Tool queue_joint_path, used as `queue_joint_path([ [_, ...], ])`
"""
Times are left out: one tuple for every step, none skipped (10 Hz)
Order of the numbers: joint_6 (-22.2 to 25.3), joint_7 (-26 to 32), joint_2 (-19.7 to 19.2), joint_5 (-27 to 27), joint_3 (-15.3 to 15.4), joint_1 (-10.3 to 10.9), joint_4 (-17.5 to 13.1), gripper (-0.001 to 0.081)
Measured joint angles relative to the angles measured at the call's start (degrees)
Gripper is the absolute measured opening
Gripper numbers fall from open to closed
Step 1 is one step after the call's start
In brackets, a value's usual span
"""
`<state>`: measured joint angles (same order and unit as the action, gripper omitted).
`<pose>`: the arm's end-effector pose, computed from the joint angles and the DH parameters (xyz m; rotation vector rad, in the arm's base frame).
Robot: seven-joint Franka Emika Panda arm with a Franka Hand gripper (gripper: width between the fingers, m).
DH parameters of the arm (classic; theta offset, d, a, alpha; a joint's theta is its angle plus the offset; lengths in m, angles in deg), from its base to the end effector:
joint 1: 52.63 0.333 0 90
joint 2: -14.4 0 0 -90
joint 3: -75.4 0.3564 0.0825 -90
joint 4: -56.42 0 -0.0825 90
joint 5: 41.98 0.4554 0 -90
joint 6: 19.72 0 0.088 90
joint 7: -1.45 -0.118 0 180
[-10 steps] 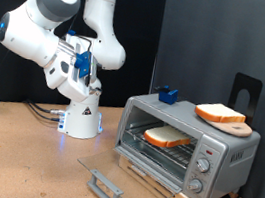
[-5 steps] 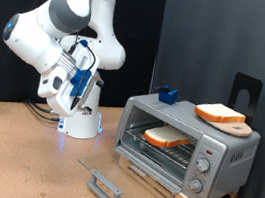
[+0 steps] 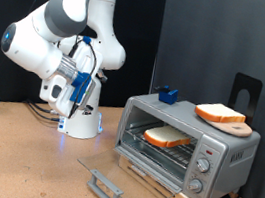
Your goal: Make a piece of toast with the oven
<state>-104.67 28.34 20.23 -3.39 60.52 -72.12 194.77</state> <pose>0.3978 -0.1764 0.3252 -2.0805 0.3839 0.4041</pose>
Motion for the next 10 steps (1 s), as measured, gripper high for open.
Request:
queue_joint_path([
  [-0.9,0.1,-0.3,-0.2,-0.1,0.0,0.0,0.081],
  [-1.6,1.3,-0.4,-0.8,-0.3,-0.1,0.0,0.081],
  [-1.5,1.3,-1.0,-2.1,-0.6,-0.2,-0.1,0.081],
  [-1.0,1.3,-2.5,-2.6,-1.0,-0.3,-0.9,0.081],
  [-1.1,1.4,-2.5,-2.5,-0.9,-0.3,-0.9,0.081],
  [-1.1,1.5,-2.6,-2.8,-0.9,-0.3,-0.8,0.081],
  [-1.7,1.6,-3.0,-3.2,-1.1,-0.3,-0.7,0.081],
  [-3.2,1.7,-4.0,-3.3,-1.4,-0.3,-0.7,0.081],
  [-4.2,2.2,-5.7,-3.1,-1.8,-0.5,-1.0,0.081],
  [-4.4,2.7,-7.8,-2.7,-2.2,-0.8,-1.8,0.081],
])
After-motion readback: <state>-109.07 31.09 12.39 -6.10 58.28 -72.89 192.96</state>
